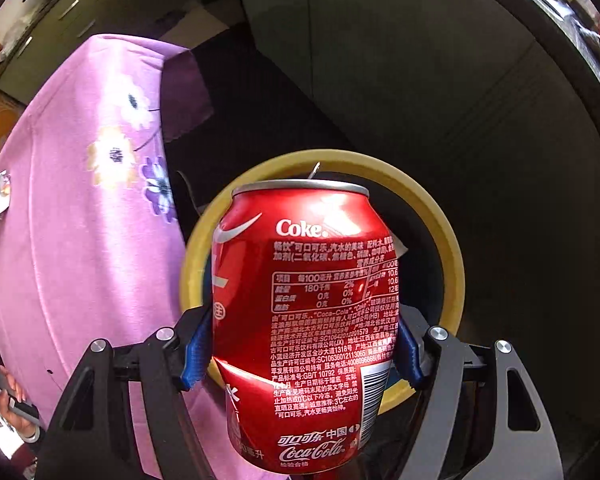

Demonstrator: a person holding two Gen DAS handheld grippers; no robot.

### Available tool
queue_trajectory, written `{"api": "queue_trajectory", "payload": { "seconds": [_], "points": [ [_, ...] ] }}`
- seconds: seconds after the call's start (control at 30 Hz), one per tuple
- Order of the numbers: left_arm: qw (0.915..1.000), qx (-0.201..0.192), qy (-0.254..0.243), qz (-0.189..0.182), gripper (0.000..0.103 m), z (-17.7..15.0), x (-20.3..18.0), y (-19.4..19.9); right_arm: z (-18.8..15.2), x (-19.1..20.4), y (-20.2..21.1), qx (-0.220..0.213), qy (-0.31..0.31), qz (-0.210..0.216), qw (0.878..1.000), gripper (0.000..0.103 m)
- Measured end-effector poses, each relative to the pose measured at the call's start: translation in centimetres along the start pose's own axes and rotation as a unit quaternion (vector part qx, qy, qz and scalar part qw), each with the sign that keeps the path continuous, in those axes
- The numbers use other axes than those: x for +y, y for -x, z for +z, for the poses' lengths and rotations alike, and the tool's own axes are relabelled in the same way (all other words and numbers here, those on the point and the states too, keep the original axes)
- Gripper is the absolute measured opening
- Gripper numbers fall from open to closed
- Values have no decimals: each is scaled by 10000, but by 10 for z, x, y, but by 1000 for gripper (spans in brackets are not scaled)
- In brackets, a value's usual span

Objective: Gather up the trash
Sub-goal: 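Carry the Coke can over the bin and open the right tool, then grasp the silver foil wrapper with the left tool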

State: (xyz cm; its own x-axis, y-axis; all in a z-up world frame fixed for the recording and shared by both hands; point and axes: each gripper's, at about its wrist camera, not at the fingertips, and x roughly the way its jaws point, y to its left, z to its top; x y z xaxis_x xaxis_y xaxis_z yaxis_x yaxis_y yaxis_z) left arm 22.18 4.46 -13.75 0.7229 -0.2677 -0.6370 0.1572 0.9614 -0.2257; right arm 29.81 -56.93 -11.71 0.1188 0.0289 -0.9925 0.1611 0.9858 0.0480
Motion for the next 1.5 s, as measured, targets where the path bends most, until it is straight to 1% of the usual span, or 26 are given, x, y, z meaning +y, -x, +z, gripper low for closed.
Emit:
{"api": "queue_trajectory", "payload": {
  "seconds": [0.03, 0.07, 0.1, 0.17, 0.2, 0.3, 0.4, 0.47, 0.57, 0.6, 0.67, 0.73, 0.8, 0.87, 0.93, 0.97, 1.07, 1.13, 1.23, 1.33, 1.43, 1.47, 1.5],
  "points": [
    [10000, -4, -11, -5, 95, 0, -1, 0, 1, -6, -5, 36, -12, -59, 10000, 72],
    [10000, 1, -25, -15, 95, -1, -1, 0, 2, -13, -9, 66, -41, -145, 9999, 74],
    [10000, 8, -43, -30, 95, -1, -2, 0, 3, -17, -11, 70, -55, -208, 9997, 82],
    [10000, 18, -77, -36, 95, -1, -4, -1, 2, -26, -9, -84, -46, -325, 9994, 87],
    [10000, 17, -84, -38, 95, -1, -5, -1, 0, -31, -4, -184, -77, -372, 9991, 88],
    [9999, 47, -79, -73, 95, -1, -5, -1, -15, -39, 15, -457, -182, -106, 9987, 88],
    [9999, 83, -99, -92, 95, -2, -7, -2, -44, -32, 37, -826, -133, 254, 9962, 88],
    [9998, 122, -140, -85, 95, -3, -9, -4, -69, -20, 48, -1104, -93, 525, 9925, 89],
    [9996, 186, -169, -132, 95, -4, -15, -5, -117, 1, 55, -1470, 97, 787, 9859, 91],
    [9995, 189, -239, -111, 95, -5, -18, -5, -133, 9, 54, -1556, 197, 861, 9839, 91],
    [9987, 186, -471, 60, 95, -5, -26, -7, -161, 24, 50, -1655, 415, 1058, 9796, 91],
    [9980, 326, -529, 150, 95, 0, -31, -13, -184, 37, 44, -1724, 551, 1124, 9770, 91],
    [9973, 506, -519, 115, 95, 9, -33, -19, -200, 50, 44, -1803, 731, 1167, 9739, 91],
    [9962, 509, -674, 217, 95, 24, -40, -26, -213, 59, 48, -1985, 858, 1280, 9679, 91],
    [9946, 497, -845, 327, 95, 43, -47, -39, -218, 68, 52, -2136, 1015, 1408, 9614, 91],
    [9943, 541, -869, 302, 95, 52, -50, -47, -221, 84, 50, -2203, 1084, 1441, 9586, 91],
    [9939, 733, -787, 241, 95, 81, -53, -76, -228, 103, 56, -2350, 1282, 1584, 9504, 92],
    [9932, 895, -700, 247, 95, 100, -53, -96, -228, 106, 57, -2382, 1312, 1706, 9471, 92],
    [9913, 1088, -601, 433, 95, 122, -52, -123, -228, 106, 53, -2340, 1304, 1918, 9442, 92],
    [9880, 1268, -620, 631, 95, 135, -50, -145, -229, 104, 50, -2323, 1271, 2032, 9427, 92],
    [9834, 1488, -695, 766, 95, 137, -49, -162, -229, 100, 49, -2329, 1230, 2080, 9420, 92],
    [9822, 1532, -721, 813, 93, 137, -49, -165, -227, 98, 48, -2341, 1202, 2090, 9418, 92],
    [9812, 1561, -755, 843, 87, 136, -49, -167, -227, 96, 49, -2349, 1168, 2110, 9416, 93]
  ]
}}
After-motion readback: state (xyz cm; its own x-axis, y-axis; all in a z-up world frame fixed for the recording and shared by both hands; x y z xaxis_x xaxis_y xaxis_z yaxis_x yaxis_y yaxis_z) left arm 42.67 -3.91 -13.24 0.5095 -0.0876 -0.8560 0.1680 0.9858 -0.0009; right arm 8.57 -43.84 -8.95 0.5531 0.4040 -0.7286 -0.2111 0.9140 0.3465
